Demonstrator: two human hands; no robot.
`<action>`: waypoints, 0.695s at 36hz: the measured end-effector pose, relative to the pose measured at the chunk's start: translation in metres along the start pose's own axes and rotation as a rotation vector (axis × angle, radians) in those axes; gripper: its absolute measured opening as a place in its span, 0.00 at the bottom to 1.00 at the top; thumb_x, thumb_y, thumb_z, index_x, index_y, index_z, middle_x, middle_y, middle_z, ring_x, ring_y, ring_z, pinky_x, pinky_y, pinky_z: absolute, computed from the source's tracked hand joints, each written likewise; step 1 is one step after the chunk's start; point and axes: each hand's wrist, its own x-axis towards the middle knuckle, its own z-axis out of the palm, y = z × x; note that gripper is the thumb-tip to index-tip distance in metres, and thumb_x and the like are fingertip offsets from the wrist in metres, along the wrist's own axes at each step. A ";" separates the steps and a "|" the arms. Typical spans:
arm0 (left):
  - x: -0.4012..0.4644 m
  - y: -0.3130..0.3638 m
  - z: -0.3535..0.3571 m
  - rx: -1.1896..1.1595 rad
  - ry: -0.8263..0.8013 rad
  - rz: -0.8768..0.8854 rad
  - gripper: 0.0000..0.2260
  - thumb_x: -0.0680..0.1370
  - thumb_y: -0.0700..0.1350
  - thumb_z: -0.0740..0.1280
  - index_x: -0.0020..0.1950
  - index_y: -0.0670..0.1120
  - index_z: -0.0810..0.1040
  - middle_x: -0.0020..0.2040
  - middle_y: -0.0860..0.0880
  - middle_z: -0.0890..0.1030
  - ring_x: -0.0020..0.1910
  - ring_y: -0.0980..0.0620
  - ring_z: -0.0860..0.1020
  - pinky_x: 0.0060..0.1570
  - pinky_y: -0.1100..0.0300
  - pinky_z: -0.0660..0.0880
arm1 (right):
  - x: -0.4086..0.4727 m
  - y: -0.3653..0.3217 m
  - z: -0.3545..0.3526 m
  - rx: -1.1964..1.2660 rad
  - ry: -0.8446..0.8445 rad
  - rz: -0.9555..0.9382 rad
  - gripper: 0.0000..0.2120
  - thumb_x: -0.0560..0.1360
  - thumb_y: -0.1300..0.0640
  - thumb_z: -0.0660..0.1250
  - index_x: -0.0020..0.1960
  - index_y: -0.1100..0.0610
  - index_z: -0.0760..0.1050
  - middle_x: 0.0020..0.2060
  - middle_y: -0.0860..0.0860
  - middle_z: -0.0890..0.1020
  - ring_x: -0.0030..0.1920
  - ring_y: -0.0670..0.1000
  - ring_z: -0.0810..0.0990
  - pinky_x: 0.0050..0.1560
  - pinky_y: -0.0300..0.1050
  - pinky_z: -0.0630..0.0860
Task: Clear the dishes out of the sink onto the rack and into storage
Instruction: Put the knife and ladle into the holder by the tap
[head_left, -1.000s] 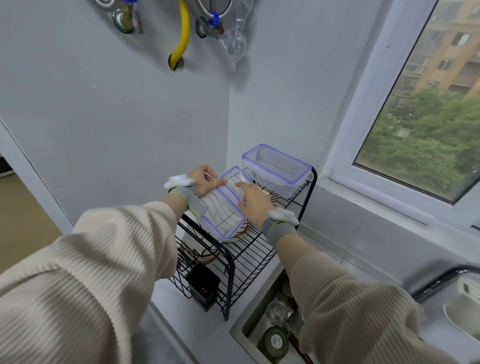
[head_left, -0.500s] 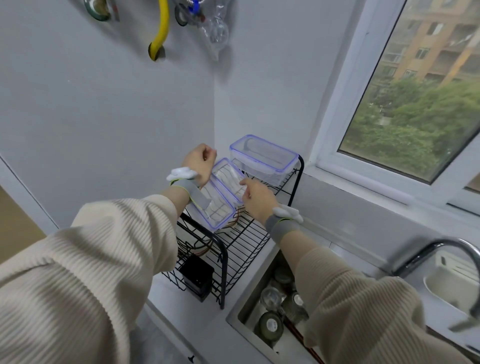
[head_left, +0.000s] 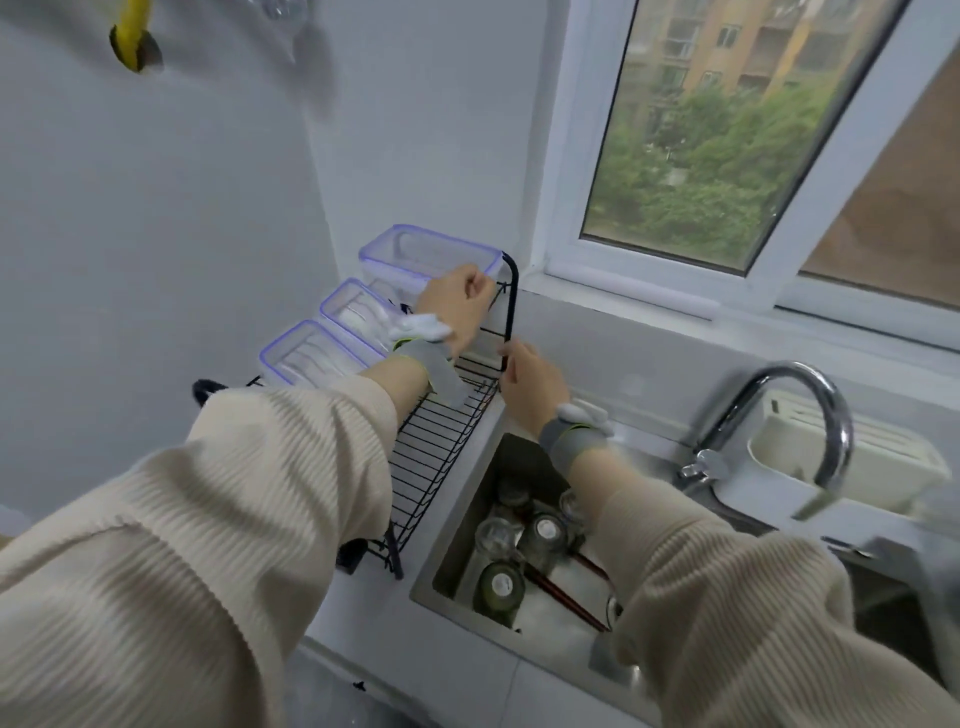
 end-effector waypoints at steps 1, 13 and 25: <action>-0.004 0.006 0.010 -0.009 -0.013 0.016 0.14 0.75 0.55 0.58 0.32 0.50 0.64 0.26 0.53 0.68 0.27 0.56 0.64 0.28 0.57 0.59 | -0.005 0.009 -0.002 -0.011 0.013 0.023 0.14 0.79 0.60 0.56 0.62 0.55 0.72 0.56 0.55 0.78 0.46 0.59 0.78 0.41 0.45 0.69; -0.085 0.011 0.137 0.037 -0.257 0.041 0.16 0.76 0.57 0.56 0.30 0.51 0.64 0.25 0.52 0.67 0.24 0.58 0.64 0.26 0.59 0.58 | -0.100 0.118 0.006 0.000 -0.059 0.325 0.13 0.77 0.60 0.60 0.61 0.55 0.73 0.58 0.55 0.77 0.55 0.59 0.77 0.51 0.51 0.74; -0.200 -0.033 0.222 0.118 -0.752 -0.079 0.16 0.77 0.58 0.57 0.36 0.50 0.72 0.32 0.51 0.77 0.33 0.49 0.76 0.31 0.57 0.68 | -0.225 0.221 0.023 0.004 -0.332 0.726 0.13 0.78 0.60 0.58 0.59 0.58 0.77 0.59 0.60 0.80 0.58 0.60 0.78 0.54 0.47 0.73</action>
